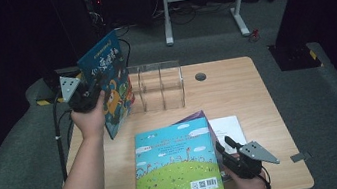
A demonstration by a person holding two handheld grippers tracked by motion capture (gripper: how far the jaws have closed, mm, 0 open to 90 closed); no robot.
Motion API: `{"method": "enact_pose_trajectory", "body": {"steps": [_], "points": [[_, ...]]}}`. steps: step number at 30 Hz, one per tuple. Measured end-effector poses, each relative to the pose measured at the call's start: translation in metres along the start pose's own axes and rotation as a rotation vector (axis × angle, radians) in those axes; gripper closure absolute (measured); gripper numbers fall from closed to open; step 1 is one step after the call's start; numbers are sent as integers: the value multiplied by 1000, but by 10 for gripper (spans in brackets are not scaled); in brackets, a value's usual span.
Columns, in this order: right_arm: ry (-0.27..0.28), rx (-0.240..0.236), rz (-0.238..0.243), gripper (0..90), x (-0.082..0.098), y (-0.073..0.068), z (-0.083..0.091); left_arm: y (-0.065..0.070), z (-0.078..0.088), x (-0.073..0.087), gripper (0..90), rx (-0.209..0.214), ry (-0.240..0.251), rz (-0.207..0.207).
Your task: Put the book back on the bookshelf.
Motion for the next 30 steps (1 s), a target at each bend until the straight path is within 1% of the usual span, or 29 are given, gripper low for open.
{"method": "enact_pose_trajectory", "body": {"steps": [2, 6, 7, 12, 13, 18, 23, 26, 29, 30], "points": [[0, -1, -1, 573, 0, 0, 0, 0, -2, 1, 831, -2, -1, -2], [1, -5, -8, 574, 0, 1, 1, 0, -15, 4, 831, -6, -3, -1], [1, -5, -8, 574, 0, 1, 1, 0, -15, 4, 831, -6, -3, -1], [2, -9, -19, 576, 0, 1, 1, 4, -28, 9, 831, -17, 2, -20], [2, -9, -19, 576, 0, 1, 1, 4, -28, 9, 831, -17, 2, -20], [4, -13, -26, 577, 0, 2, 1, 6, -39, 16, 831, -29, -8, -32], [3, -16, -32, 578, 0, 2, 1, 7, -45, 18, 831, -29, -5, -31], [0, -19, -33, 578, 1, 2, 1, 7, -49, 20, 831, -36, -2, -49], [3, -18, -34, 579, 1, 2, 1, 7, -51, 22, 831, -39, -4, -53], [6, -18, -34, 581, 1, 2, 1, 7, -52, 24, 831, -36, 3, -55]]}}
Point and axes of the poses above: each handheld gripper's, and its own axes: z roughly backward along the jaws, x roughly out of its underside, y roughly to its right, the point moved 8 cm from there along -z, roughly forward along the jaws, and after that the axes turned 9 degrees about x, right-handed, at the moved point
